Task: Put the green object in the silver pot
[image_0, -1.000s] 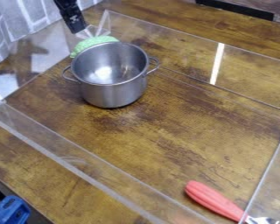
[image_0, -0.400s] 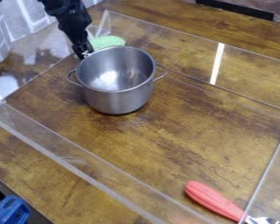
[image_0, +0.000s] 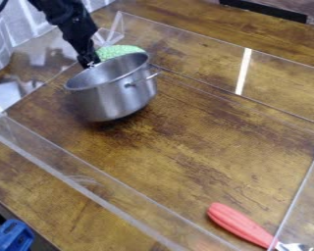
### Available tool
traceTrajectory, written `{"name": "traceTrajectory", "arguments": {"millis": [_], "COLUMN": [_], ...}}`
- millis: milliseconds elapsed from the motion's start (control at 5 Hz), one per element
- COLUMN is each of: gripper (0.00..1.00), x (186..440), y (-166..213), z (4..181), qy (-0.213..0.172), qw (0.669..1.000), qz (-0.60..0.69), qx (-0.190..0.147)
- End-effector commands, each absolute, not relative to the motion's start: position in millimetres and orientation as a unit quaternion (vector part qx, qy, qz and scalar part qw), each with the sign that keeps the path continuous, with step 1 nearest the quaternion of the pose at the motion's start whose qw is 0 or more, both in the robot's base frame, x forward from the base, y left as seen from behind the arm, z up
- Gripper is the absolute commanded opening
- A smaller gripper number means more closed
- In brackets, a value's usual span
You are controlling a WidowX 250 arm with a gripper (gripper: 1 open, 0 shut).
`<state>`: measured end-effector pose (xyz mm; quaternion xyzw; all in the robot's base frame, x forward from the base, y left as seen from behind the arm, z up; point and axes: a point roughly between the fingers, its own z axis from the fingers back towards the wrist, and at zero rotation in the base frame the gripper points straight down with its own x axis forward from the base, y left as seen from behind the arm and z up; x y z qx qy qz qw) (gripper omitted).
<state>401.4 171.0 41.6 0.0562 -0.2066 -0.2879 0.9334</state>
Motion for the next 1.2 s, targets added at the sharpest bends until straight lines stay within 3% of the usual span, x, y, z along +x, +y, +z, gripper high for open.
{"name": "traceTrajectory", "arguments": {"millis": [0, 200, 400, 600, 800, 1000], "gripper": [1.0, 1.0, 0.0, 1.0, 1.0, 1.0], "x": [412, 414, 417, 422, 426, 427], "y": [170, 161, 157, 153, 148, 142], "z": [70.8, 80.4, 87.3, 87.5, 87.7, 75.1], "qy": [-0.225, -0.226, -0.228, -0.232, -0.236, -0.24], "qw": [0.934, 0.939, 0.933, 0.928, 0.922, 0.921], "qz": [-0.27, -0.254, -0.275, -0.292, -0.307, -0.306], "qx": [0.065, 0.055, 0.036, 0.022, 0.008, -0.001]}}
